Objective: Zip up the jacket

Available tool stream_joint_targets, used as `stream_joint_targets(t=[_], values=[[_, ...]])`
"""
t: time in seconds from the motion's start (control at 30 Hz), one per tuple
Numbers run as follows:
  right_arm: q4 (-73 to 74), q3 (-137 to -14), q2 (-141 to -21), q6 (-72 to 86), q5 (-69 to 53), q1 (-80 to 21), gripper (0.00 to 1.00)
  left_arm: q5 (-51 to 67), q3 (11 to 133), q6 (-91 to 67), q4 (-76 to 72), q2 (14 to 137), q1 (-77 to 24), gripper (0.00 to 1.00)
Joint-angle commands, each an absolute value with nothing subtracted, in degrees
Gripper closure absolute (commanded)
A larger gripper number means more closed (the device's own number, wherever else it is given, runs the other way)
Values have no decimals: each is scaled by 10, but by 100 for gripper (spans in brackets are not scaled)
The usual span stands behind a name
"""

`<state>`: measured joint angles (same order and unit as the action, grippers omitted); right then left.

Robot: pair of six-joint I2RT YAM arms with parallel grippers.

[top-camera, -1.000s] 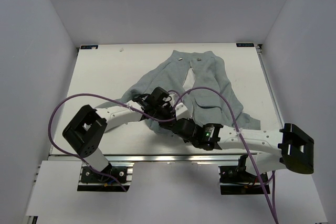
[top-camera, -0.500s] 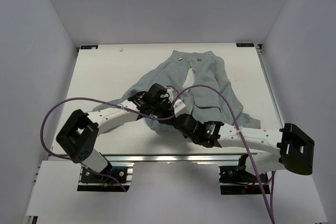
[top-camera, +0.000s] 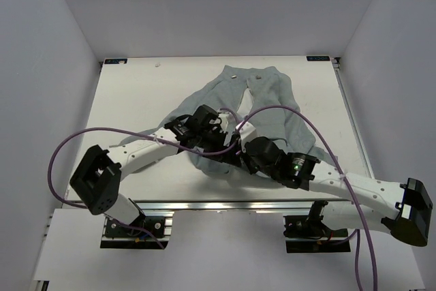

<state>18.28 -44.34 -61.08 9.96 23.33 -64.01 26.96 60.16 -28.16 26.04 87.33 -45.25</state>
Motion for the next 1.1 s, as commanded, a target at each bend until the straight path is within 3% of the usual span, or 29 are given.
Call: stream_joint_targets(t=[0.0,0.27,0.53,0.73,0.87,1.07], values=[[209,-471,-603,83,205,-625,100,225,628,-241,282,809,-454,2],[200,-501,-620,90,94,-522,100,120,626,-142,284,737,-482,2],[247,-574,-647,90,-2,-468,100,-103,649,-73,287,764,-648,2],[259,-594,-644,99,-57,-454,100,-269,651,-75,273,770,-681,2],[265,-602,-638,105,-81,-445,100,-318,645,-61,247,762,-691,5],[278,-625,-641,108,-87,-432,100,-258,626,-18,218,772,-692,7]])
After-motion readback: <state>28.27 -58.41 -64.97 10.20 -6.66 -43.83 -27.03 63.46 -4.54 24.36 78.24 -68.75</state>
